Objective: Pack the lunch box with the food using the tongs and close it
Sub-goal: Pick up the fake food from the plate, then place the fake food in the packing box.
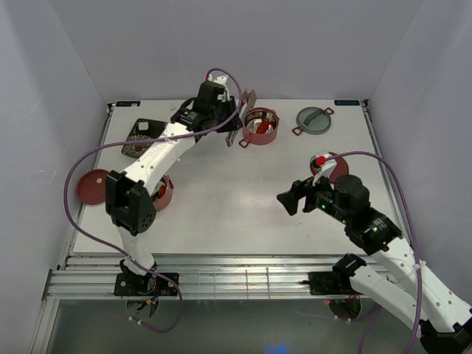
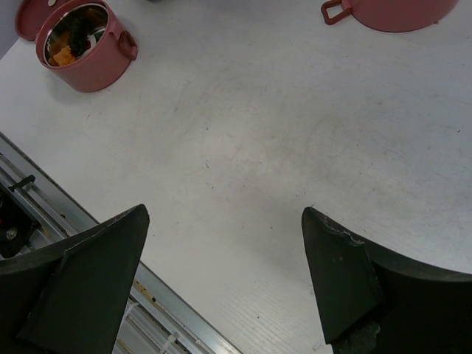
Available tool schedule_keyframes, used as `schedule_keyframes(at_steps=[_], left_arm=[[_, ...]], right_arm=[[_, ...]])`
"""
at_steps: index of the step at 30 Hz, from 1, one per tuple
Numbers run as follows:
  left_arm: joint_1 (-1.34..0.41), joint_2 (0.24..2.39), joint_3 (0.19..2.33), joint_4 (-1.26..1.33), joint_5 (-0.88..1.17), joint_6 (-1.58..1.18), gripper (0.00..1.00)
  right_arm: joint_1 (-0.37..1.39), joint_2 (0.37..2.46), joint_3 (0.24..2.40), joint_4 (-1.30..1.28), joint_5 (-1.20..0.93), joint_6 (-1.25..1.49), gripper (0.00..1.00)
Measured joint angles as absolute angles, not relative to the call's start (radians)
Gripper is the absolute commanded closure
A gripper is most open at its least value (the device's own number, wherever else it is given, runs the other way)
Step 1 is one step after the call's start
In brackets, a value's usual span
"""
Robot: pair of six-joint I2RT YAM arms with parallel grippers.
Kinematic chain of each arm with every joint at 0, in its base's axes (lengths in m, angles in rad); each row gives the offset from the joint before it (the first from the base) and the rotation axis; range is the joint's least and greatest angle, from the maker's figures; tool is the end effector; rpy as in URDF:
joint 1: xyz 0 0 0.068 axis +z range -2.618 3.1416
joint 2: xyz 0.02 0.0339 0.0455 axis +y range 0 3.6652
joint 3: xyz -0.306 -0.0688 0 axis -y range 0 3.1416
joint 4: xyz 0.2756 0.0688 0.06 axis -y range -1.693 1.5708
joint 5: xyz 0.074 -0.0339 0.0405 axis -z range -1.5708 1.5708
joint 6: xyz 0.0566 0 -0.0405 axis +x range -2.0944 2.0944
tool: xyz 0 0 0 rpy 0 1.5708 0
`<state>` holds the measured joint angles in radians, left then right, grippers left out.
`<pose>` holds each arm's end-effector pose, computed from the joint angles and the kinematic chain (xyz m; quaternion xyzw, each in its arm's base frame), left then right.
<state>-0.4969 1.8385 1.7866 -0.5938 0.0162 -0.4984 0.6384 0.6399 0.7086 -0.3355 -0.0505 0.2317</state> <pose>0.4247 -0.2313 0.3756 0.0029 0.8949 -0.2194 0.3886 0.1358 0.1044 0.3406 -0.1755 0.7752 0.2738 0.5416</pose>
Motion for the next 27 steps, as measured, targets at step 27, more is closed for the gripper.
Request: schedule_keyframes(at_steps=[27], left_arm=[[-0.567, 2.135, 1.921, -0.527, 0.043, -0.456, 0.57]], right_arm=[[0.638, 0.614, 0.709, -0.342, -0.029, 0.232, 0.1]])
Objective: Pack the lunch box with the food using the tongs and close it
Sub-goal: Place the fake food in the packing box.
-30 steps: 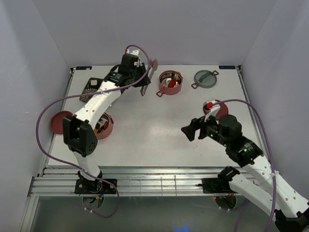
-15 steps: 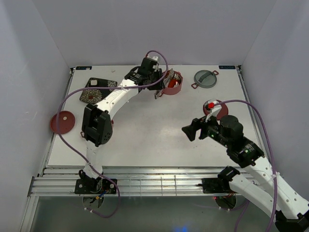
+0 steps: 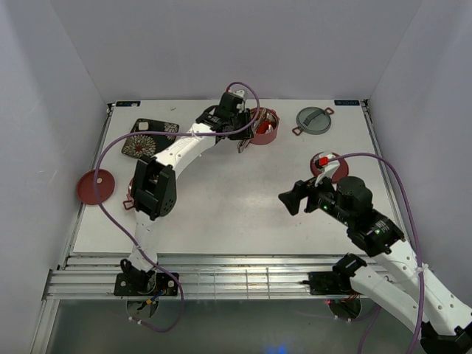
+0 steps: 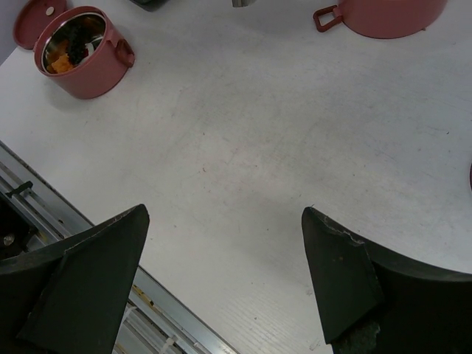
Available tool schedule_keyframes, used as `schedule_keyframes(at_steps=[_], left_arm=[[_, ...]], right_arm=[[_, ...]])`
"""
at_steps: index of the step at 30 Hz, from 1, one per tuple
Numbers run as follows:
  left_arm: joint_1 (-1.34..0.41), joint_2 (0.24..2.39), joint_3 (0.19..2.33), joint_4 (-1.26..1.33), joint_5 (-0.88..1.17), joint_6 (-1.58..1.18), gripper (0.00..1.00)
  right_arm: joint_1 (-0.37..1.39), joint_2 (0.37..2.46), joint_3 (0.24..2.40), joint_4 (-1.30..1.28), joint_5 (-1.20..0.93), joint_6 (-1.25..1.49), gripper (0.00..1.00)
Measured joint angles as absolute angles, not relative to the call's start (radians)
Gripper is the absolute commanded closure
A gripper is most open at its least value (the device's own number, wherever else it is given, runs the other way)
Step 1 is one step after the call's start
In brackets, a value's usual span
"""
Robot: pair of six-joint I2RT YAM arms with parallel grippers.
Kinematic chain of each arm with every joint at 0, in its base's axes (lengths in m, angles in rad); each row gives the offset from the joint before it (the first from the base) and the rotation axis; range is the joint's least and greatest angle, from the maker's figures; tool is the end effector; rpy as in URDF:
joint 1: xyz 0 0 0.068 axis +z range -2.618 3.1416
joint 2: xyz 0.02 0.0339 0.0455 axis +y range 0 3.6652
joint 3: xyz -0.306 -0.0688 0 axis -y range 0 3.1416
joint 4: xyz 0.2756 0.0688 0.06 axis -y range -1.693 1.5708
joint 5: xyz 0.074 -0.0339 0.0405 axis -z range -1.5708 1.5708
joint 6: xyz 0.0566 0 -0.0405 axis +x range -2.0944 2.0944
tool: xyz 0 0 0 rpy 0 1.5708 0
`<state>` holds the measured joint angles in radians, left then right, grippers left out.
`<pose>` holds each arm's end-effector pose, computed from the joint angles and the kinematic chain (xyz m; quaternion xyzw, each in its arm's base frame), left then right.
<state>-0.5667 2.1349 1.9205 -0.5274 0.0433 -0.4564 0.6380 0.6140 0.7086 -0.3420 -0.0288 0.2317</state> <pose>0.4728 -0.3037 0.2839 0.0591 0.9132 -0.2144 0.3414 0.1317 0.0997 0.3436 -0.1678 0.7709 0.2691 0.5524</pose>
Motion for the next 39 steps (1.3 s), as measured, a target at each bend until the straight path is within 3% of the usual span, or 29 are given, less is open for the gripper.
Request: schedule_keyframes(at_steps=[13, 21, 39], left_arm=[[-0.567, 2.14, 1.885, -0.514, 0.027, -0.444, 0.56], [-0.567, 2.138, 1.872, -0.498, 0.027, -0.435, 0.47], [-0.566, 1.956, 1.866, -0.514, -0.094, -0.399, 0.48]], right_arm=[[0.638, 0.614, 0.709, -0.342, -0.025, 0.232, 0.1], [0.638, 0.614, 0.709, -0.347, -0.025, 0.232, 0.1], [0.638, 0.613, 0.709, -0.359, -0.022, 0.231, 0.1]])
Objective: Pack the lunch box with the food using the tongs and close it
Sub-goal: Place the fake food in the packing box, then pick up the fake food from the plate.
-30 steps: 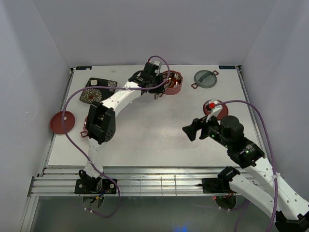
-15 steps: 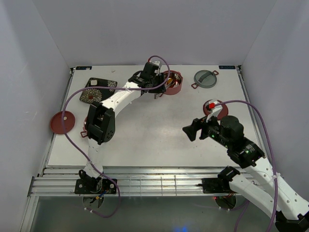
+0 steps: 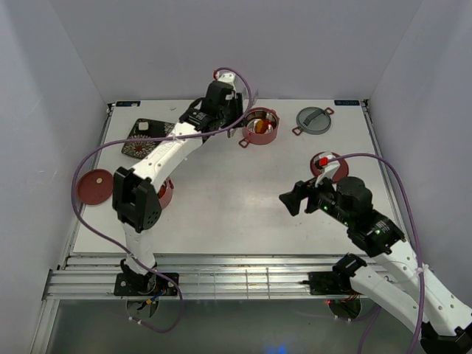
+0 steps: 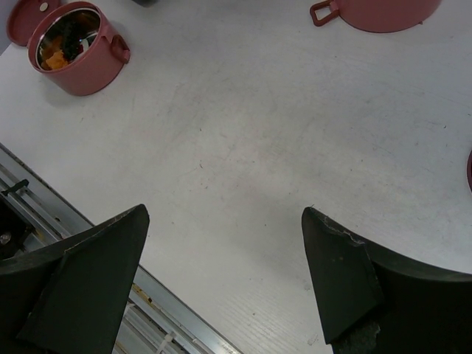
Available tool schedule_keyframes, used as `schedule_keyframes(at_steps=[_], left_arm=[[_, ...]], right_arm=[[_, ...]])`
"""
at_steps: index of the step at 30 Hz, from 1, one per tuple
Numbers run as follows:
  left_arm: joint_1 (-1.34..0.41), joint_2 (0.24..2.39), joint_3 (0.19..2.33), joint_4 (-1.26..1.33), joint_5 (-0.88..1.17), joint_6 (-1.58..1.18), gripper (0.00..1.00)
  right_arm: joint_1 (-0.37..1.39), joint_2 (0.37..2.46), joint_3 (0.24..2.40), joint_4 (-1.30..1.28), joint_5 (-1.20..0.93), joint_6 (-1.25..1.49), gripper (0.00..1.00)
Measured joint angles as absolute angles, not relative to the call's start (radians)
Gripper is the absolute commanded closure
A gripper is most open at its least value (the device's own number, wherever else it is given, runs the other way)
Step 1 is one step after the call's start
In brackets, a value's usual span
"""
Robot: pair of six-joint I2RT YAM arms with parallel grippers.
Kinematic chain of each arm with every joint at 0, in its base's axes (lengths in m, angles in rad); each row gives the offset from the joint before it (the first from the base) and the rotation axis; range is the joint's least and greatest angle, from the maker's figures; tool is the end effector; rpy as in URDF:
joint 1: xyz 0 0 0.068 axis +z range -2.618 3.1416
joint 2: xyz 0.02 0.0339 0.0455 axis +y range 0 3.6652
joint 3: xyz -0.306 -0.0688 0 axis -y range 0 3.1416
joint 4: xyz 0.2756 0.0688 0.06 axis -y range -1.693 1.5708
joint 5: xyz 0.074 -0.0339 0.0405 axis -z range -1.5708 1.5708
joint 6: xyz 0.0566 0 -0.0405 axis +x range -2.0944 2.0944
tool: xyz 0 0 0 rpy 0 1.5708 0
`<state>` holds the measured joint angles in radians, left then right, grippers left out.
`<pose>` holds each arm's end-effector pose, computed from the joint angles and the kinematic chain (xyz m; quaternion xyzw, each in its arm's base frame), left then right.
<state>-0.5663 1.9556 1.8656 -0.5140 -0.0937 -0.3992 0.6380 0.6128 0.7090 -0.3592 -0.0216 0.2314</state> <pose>0.4434 -0.2756 0.3581 0.0521 0.8832 -0.1788 0.4305 0.1313 0.0989 0.3417 -0.1667 0.7760 0.2639 0.5481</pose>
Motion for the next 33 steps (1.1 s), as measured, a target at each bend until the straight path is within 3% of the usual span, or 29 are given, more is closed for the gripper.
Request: schedule_keyframes(at_steps=[7, 20, 33], left_arm=[[-0.5, 1.845, 1.89, -0.592, -0.215, -0.351, 0.48], [-0.019, 1.732, 1.598, -0.659, -0.224, -0.347, 0.44], [0.038, 1.725, 1.467, -0.615, -0.189, -0.334, 0.43]], right_arm=[[0.638, 0.594, 0.709, -0.359, -0.023, 0.231, 0.1], [0.638, 0.573, 0.707, -0.355, -0.054, 0.231, 0.1], [0.638, 0.56, 0.702, -0.34, -0.078, 0.232, 0.1]])
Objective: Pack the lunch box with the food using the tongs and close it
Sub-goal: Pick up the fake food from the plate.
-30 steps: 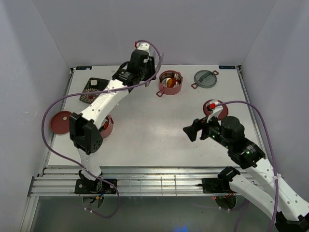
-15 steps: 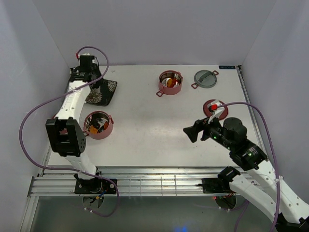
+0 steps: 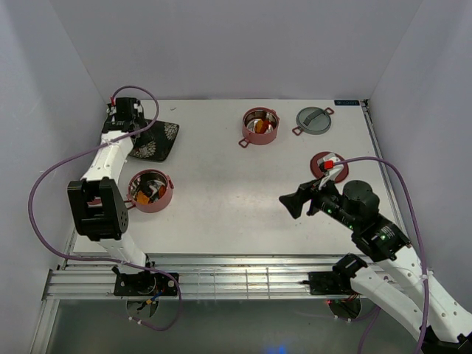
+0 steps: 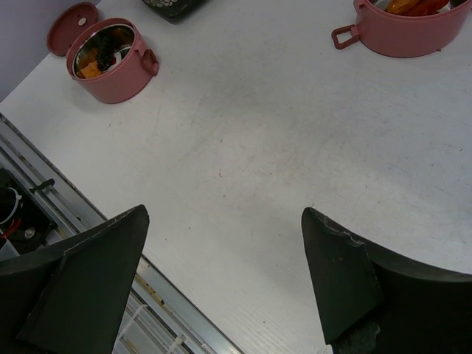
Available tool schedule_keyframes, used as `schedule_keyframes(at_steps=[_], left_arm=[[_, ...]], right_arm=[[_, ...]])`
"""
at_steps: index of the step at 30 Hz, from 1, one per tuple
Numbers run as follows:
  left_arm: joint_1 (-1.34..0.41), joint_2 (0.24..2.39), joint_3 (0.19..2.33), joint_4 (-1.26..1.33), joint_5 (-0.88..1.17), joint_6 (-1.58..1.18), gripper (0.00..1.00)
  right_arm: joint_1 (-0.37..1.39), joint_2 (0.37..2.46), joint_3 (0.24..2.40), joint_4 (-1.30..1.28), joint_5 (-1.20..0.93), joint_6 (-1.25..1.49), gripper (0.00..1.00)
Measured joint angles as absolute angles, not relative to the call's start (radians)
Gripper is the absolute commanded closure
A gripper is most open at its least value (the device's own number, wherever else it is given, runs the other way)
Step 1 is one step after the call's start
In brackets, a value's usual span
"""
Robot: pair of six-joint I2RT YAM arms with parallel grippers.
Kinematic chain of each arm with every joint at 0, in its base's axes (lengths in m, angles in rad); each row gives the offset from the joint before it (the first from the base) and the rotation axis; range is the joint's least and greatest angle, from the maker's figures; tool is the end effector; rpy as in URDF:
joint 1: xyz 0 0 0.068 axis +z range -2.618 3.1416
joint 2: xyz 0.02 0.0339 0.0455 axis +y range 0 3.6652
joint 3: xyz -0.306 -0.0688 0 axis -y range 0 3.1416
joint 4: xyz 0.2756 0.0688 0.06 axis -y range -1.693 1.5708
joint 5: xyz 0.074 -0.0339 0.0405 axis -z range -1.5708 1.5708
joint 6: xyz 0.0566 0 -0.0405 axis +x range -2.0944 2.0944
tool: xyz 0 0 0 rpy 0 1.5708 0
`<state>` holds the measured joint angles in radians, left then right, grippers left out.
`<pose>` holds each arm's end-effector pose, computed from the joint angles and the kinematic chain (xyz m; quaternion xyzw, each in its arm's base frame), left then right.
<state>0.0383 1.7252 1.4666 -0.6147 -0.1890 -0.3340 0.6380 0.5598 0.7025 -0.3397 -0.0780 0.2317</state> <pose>0.4314 0.0272 0.3041 -0.2048 0.9135 0.0376 0.3495 0.1202 0.0946 0.3490 -0.1801 0.7518 0.2943 0.5620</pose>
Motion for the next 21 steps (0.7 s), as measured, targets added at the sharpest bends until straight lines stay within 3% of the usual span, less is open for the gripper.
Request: schedule_keyframes(at_steps=[21], left_arm=[[0.055, 1.827, 1.454, -0.538, -0.146, -0.303, 0.43]], right_arm=[[0.638, 0.555, 0.702, -0.335, -0.087, 0.231, 0.1]])
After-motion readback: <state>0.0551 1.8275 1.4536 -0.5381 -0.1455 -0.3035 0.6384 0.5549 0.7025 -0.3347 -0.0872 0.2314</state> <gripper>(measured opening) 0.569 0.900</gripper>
